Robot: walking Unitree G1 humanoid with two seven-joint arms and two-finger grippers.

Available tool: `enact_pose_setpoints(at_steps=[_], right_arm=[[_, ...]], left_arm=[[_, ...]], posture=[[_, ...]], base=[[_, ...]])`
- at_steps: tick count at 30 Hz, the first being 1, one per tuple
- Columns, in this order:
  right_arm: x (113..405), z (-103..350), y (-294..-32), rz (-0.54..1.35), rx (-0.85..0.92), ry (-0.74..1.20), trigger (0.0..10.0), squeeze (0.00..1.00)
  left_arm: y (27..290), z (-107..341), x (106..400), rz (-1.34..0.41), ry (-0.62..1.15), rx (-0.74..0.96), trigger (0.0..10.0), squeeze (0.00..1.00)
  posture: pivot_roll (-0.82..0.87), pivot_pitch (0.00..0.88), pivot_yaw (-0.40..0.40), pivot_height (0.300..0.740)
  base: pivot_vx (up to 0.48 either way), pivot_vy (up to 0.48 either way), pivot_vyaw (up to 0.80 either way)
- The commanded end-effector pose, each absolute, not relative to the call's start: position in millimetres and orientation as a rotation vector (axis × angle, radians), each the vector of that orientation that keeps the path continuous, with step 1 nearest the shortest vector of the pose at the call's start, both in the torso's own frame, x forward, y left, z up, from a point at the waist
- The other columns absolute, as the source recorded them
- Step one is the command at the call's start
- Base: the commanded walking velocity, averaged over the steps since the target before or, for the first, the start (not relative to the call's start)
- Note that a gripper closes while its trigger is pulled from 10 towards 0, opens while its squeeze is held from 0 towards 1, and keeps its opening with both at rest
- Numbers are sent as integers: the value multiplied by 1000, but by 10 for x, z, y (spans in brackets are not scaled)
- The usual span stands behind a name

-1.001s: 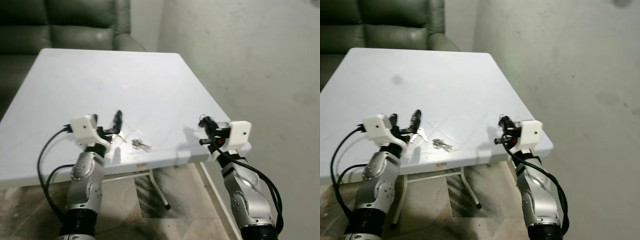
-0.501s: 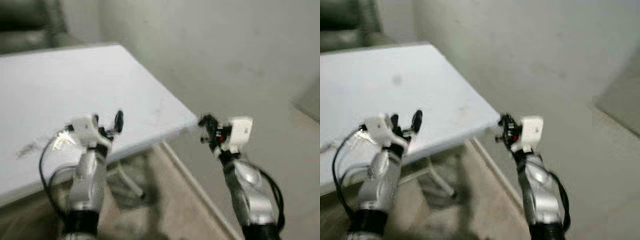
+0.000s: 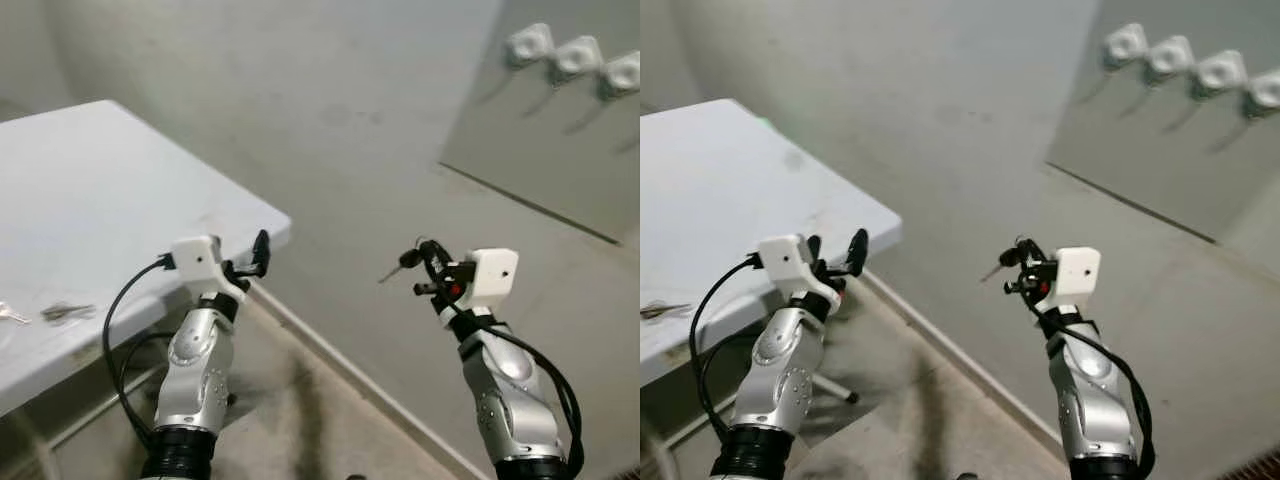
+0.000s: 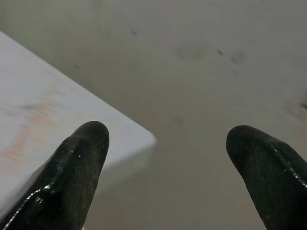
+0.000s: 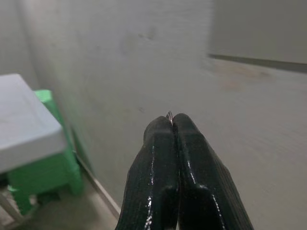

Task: Hang keys on a hook

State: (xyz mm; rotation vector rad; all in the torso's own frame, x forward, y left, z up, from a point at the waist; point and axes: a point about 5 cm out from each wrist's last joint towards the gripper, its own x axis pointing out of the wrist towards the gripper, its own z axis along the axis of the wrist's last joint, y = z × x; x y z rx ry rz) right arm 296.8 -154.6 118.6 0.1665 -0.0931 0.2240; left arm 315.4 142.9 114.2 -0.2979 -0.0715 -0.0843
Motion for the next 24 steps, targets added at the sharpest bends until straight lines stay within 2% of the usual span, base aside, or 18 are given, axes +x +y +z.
enact_pose_setpoints(at_steps=[1, 8, 24], right_arm=[[2985, 1264, -1535, 227, 162, -118, 10000, 0], [2993, 1282, -1544, 218, 155, -121, 10000, 0], [3005, 1276, -1599, 162, 138, -97, 10000, 0]], left_arm=[[1428, 1169, 3148, -83, -76, -287, 10000, 0], [1404, 1169, 3143, -77, -73, -296, 10000, 0], [1344, 1142, 3122, -66, -50, -322, 10000, 0]], posture=[[29, 0, -76, 702], [28, 0, -78, 702], [21, 0, -83, 702]], base=[[0, 0, -781], [0, 0, -781], [0, 0, 0]])
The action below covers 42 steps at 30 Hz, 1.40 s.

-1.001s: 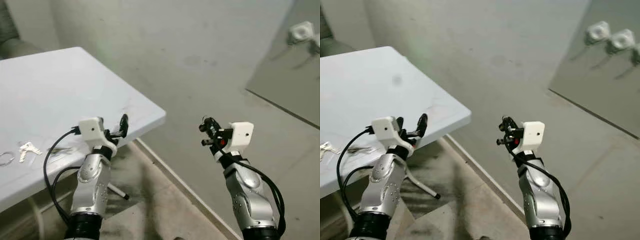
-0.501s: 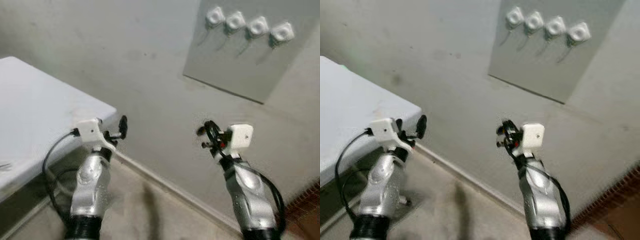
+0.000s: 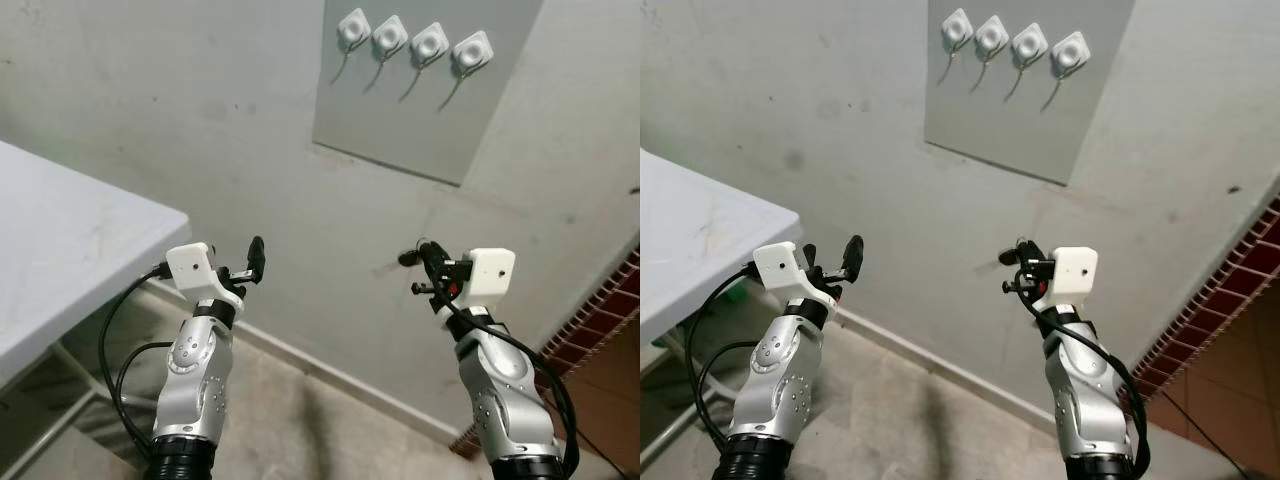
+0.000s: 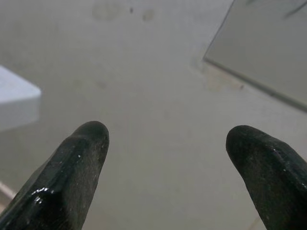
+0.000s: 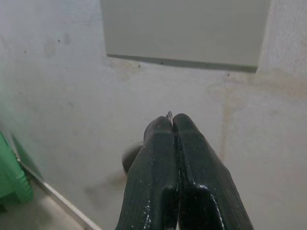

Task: Hang keys on a hook

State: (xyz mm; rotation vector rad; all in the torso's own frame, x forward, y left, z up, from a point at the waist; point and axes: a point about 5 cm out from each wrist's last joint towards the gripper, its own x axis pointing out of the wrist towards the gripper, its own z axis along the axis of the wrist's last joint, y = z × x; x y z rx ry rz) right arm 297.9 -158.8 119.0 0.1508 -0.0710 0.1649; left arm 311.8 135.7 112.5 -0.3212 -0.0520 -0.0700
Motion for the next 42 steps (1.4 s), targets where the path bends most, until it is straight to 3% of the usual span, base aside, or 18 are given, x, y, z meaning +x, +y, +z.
enact_pose_setpoints(at_steps=[1, 15, 29, 42], right_arm=[[3005, 1275, -1598, 163, 138, -95, 10000, 0], [2987, 1262, -1635, 143, 128, -76, 10000, 0], [3040, 1320, -1610, 148, 112, -118, 10000, 0], [3077, 1339, -1555, 146, 127, -142, 10000, 0]], left_arm=[[1344, 1139, 3123, -64, -47, -322, 10000, 0], [1352, 1101, 3137, -42, -13, -356, 10000, 0], [1414, 1199, 3178, -123, -53, -264, 10000, 0], [1439, 1275, 3226, -137, -73, -250, 10000, 0]], posture=[[21, 0, -83, 702], [8, 0, -85, 702], [10, 0, -58, 702], [12, 0, -42, 702]], base=[[0, 0, 0], [0, 0, 0], [0, 0, 0], [399, 0, 0]])
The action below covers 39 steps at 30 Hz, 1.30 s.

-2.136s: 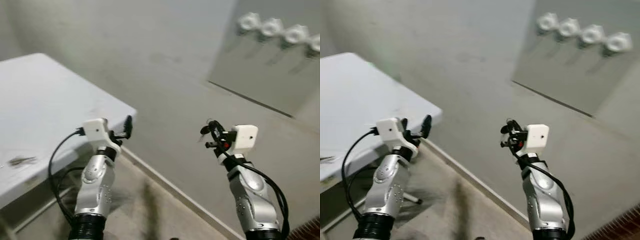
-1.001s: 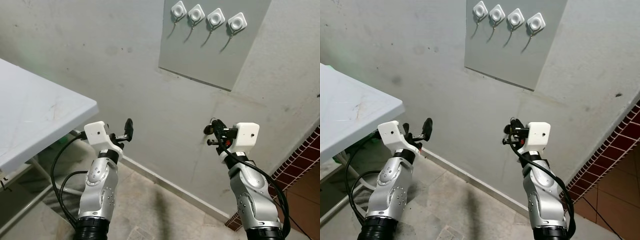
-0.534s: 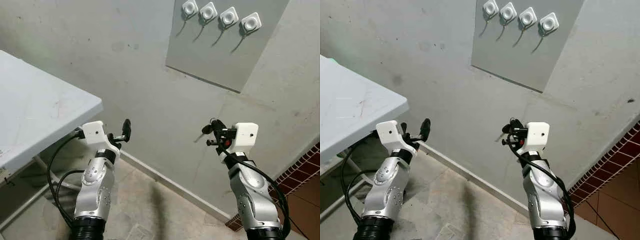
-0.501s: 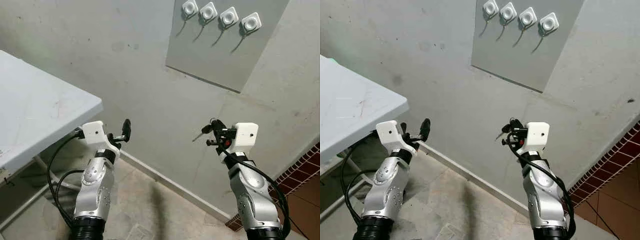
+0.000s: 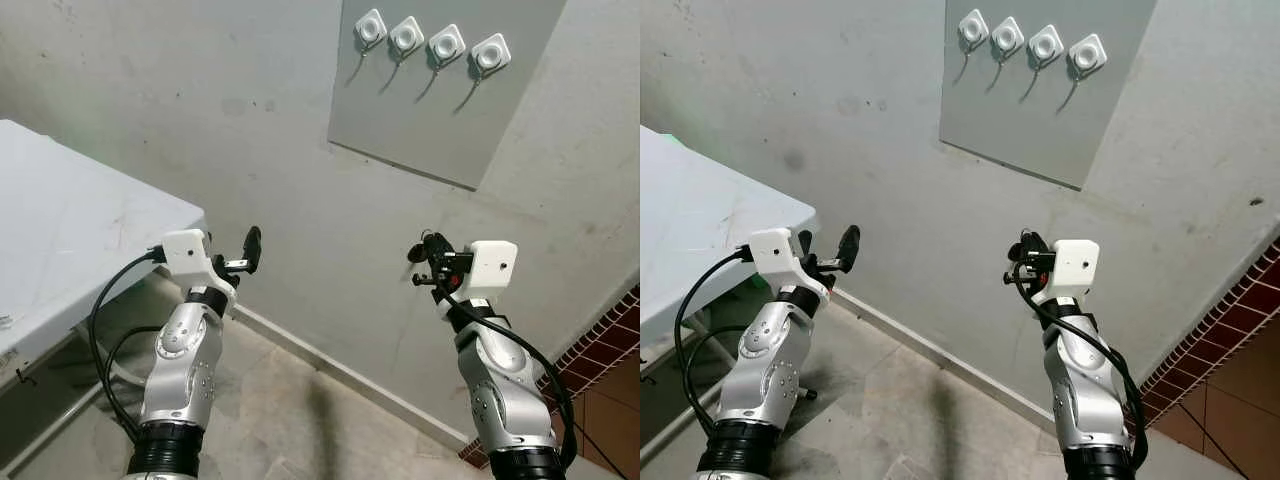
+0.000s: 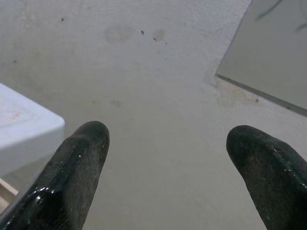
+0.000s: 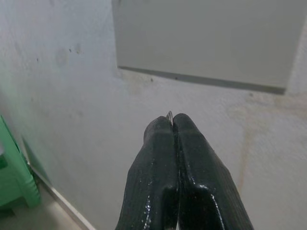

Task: Hang keys on a hook

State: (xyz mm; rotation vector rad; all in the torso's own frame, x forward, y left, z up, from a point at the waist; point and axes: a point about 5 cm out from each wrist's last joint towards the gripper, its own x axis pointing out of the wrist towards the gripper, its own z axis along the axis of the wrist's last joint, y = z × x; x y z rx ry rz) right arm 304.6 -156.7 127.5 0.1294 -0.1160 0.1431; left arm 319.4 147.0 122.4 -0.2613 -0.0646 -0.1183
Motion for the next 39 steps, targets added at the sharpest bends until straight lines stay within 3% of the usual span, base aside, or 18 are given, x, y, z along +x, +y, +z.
enact_pose_setpoints(at_steps=[1, 11, 39], right_arm=[[3077, 1337, -1550, 146, 129, -142, 10000, 0], [3073, 1319, -1540, 146, 133, -143, 10000, 0], [3065, 1286, -1525, 163, 121, -127, 10000, 0]], left_arm=[[1442, 1275, 3228, -136, -73, -250, 10000, 0], [1440, 1277, 3233, -138, -69, -249, 10000, 0], [1341, 1314, 3263, -150, -76, -198, 10000, 0]], posture=[[13, 0, -41, 702], [16, 0, -39, 702], [13, 0, -47, 702]], base=[[442, 0, 0], [433, 0, 0], [0, 0, 0]])
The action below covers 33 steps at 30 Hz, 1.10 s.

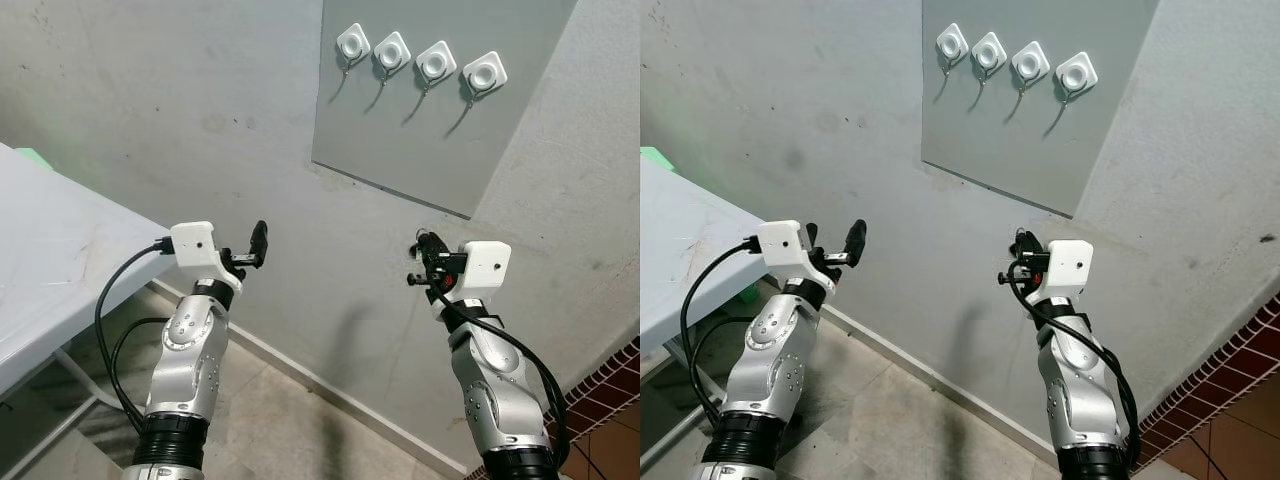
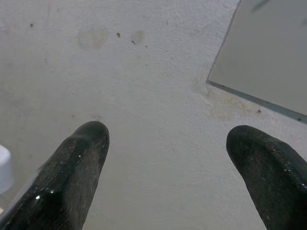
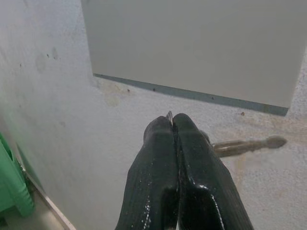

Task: Hang keys on a hook

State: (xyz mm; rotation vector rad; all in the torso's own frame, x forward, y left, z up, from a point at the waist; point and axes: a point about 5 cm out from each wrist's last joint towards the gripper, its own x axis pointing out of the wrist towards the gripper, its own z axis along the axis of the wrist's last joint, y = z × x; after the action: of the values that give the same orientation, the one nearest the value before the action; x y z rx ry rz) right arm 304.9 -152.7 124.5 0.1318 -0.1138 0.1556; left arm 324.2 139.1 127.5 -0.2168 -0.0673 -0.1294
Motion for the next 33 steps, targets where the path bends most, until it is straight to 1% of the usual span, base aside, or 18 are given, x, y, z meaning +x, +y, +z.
enact_pose_setpoints(at_steps=[1, 4, 7, 18, 25, 33], right_arm=[[3067, 1289, -1523, 165, 120, -127, 10000, 0], [3071, 1294, -1523, 167, 113, -130, 10000, 0], [3088, 1315, -1507, 175, 104, -137, 10000, 0], [3199, 1389, -1464, 207, 84, -152, 10000, 0], [3390, 1604, -1494, 224, 46, -218, 10000, 0], [3544, 1838, -1509, 239, 58, -293, 10000, 0]], left_arm=[[1320, 1322, 3262, -162, -79, -196, 10000, 0], [1287, 1336, 3258, -179, -84, -189, 10000, 0], [1201, 1369, 3245, -247, -97, -158, 10000, 0], [985, 1481, 3251, -398, -135, -93, 10000, 0], [845, 1651, 3305, -485, -181, -61, 10000, 0], [757, 1793, 3275, -572, -222, -36, 10000, 0]], posture=[[12, 0, -49, 702], [12, 0, -50, 702], [12, 0, -50, 702], [16, 0, -55, 702], [16, 0, -50, 702], [15, 0, -46, 702]], base=[[0, 0, 0], [0, 0, 0], [0, 0, 0], [0, 0, 0], [0, 0, 0], [0, 0, 0]])
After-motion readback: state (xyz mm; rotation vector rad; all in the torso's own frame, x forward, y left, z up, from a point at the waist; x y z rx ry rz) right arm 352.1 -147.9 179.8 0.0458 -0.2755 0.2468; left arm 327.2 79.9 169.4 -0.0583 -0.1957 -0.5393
